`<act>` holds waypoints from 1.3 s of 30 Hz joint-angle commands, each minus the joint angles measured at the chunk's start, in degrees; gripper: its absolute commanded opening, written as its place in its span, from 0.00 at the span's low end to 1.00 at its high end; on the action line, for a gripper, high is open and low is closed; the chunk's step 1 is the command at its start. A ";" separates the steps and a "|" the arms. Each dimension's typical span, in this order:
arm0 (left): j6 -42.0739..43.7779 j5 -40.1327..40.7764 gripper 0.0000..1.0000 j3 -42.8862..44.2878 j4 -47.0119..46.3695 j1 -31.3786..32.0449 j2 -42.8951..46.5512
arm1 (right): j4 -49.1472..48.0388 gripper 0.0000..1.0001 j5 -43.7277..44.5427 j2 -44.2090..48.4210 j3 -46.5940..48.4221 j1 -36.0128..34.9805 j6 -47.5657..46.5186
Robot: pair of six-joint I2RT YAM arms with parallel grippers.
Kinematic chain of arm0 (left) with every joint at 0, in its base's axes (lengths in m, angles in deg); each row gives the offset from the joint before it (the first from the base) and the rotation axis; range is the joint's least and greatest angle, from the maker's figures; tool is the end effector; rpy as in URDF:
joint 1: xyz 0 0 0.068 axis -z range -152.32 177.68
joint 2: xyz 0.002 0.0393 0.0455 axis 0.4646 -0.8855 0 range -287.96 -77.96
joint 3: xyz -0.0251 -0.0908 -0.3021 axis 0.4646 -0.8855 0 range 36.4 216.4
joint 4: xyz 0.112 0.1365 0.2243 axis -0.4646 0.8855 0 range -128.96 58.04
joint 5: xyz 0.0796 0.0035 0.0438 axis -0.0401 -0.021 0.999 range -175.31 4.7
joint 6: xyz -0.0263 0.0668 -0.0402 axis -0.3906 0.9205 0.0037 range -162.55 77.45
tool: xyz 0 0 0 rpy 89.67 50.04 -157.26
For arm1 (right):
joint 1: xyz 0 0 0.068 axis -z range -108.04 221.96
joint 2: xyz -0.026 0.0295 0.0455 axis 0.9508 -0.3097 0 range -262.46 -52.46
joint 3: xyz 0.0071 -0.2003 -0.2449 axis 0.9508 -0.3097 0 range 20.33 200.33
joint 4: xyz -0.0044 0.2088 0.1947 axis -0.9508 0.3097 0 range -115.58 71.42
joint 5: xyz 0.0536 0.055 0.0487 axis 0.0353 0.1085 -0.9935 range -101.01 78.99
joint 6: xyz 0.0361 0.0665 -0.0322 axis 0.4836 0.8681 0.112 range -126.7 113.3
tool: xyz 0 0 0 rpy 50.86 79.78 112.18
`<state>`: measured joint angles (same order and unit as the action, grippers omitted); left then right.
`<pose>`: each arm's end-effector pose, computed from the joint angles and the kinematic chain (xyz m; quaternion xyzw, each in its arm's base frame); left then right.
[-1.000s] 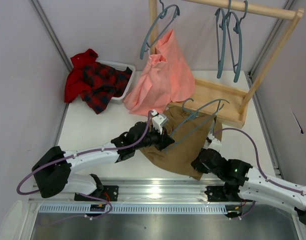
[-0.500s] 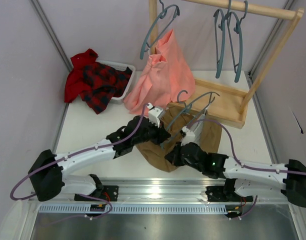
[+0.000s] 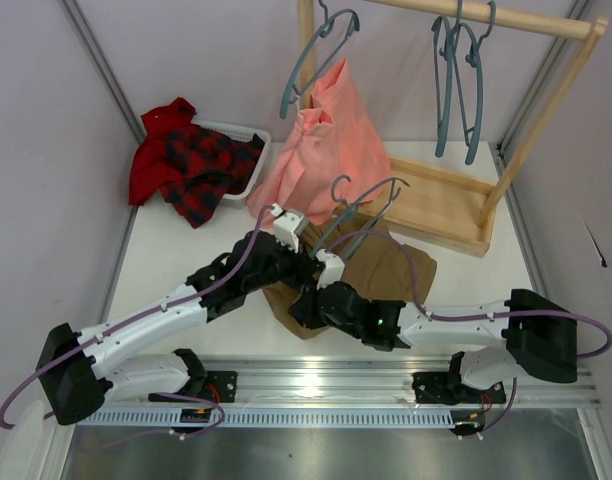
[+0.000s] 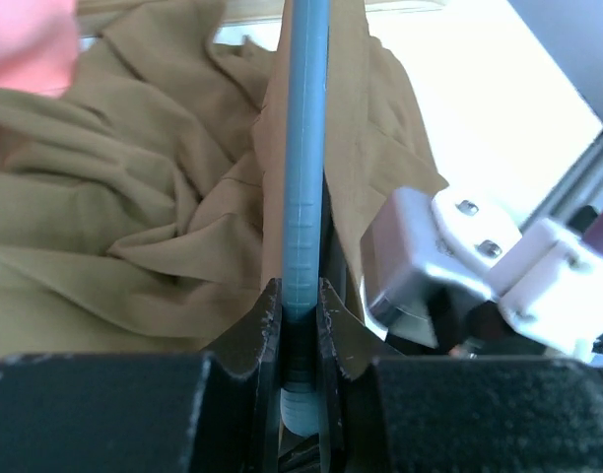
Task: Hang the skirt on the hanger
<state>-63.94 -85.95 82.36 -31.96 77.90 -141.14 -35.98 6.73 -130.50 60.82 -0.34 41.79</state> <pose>0.1847 -0.2230 0.3066 0.2119 0.8125 -0.3215 0.4376 0.1223 0.3112 0.2336 -0.0952 0.8416 0.3829 0.3689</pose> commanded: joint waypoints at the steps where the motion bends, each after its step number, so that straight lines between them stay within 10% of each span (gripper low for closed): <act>1: 0.47 1.88 0.00 -2.52 -6.29 -1.17 3.06 | -0.08 0.31 -2.26 -2.64 4.94 -1.36 -1.73; 4: -0.58 1.17 0.00 -4.81 -8.39 -1.17 4.37 | 5.72 0.66 -4.72 -1.25 6.00 -1.45 -2.79; 16: -2.61 -1.20 0.00 -8.16 -10.70 -1.09 5.35 | 28.40 0.72 -3.06 14.84 4.52 -2.85 -1.74; 26: -2.52 -0.68 0.00 -7.37 -9.47 -1.00 5.70 | 34.92 0.51 3.19 23.28 -1.46 -1.10 1.70; 39: -5.95 1.77 0.00 -6.75 -8.06 -0.29 5.70 | 11.93 0.00 -1.04 12.92 -5.34 -3.99 1.43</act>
<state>-68.24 -86.67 73.96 -37.42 77.24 -136.51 -12.22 6.08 -115.36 54.35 -2.89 43.71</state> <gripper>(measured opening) 0.172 0.015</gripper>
